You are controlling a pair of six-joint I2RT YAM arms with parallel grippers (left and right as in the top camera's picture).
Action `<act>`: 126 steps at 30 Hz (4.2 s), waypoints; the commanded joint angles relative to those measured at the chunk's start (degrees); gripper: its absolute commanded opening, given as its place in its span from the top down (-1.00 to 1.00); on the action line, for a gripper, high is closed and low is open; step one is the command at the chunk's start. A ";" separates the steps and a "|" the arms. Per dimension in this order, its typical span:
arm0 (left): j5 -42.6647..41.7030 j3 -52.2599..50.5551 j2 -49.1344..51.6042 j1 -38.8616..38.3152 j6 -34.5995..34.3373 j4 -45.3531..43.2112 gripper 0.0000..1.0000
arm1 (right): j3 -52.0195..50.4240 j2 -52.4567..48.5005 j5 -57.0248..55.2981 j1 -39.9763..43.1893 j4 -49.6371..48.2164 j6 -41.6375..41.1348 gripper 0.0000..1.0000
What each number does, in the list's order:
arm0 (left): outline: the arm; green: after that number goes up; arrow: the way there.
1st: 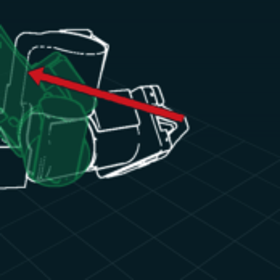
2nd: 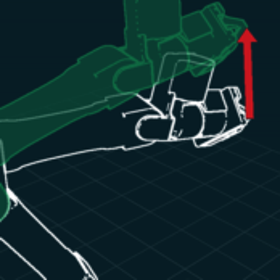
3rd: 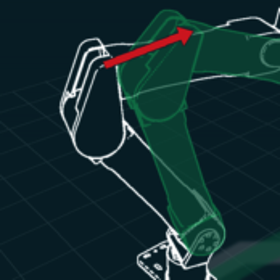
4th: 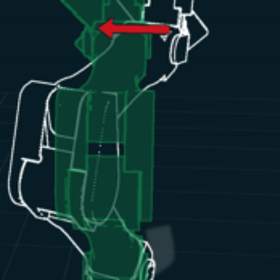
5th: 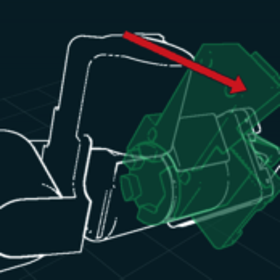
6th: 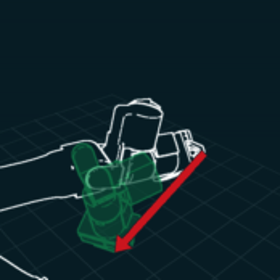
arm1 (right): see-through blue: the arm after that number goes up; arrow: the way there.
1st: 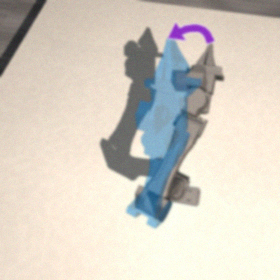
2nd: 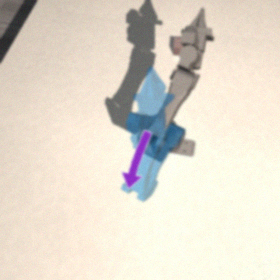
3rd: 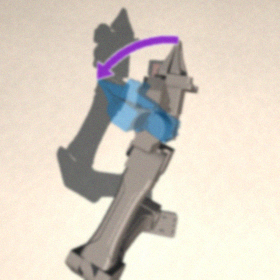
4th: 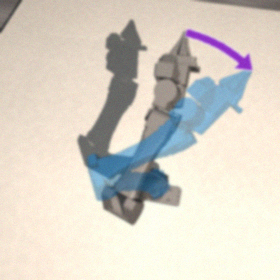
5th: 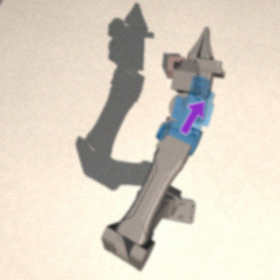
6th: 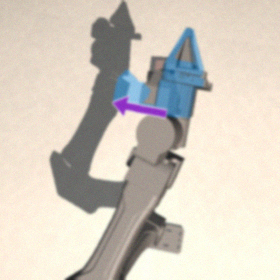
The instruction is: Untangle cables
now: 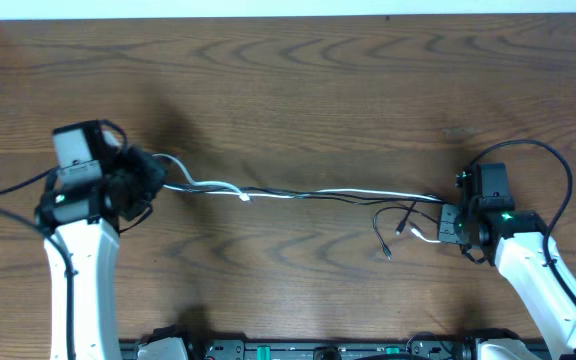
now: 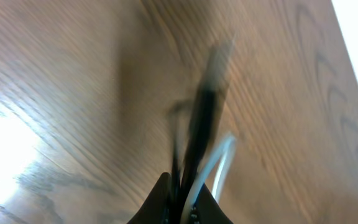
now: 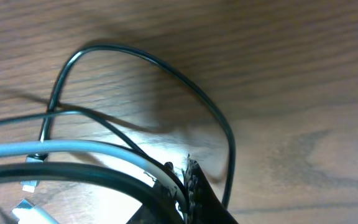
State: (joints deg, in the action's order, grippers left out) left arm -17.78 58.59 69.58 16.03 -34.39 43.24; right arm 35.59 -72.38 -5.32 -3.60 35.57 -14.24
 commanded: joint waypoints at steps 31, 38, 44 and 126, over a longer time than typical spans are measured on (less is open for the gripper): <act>-9.29 -0.28 -1.97 16.90 0.94 -2.12 0.39 | 0.17 -0.02 -7.65 6.80 3.89 -6.51 0.98; -14.64 -0.28 -0.98 14.86 1.60 -2.56 0.42 | 0.17 -0.02 -3.43 6.95 2.62 -7.15 0.98; -14.62 -0.28 -0.98 7.65 4.57 -2.58 0.42 | 0.17 -0.02 10.78 6.93 -2.23 -3.19 0.98; -8.31 -2.69 27.10 -53.51 15.74 -10.08 -0.26 | 0.17 -0.02 29.62 0.87 -9.57 14.12 -0.37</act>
State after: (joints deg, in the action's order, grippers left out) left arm -26.79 56.93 96.14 -37.34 -19.42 33.15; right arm 35.59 -72.38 21.32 -1.93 27.77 -0.75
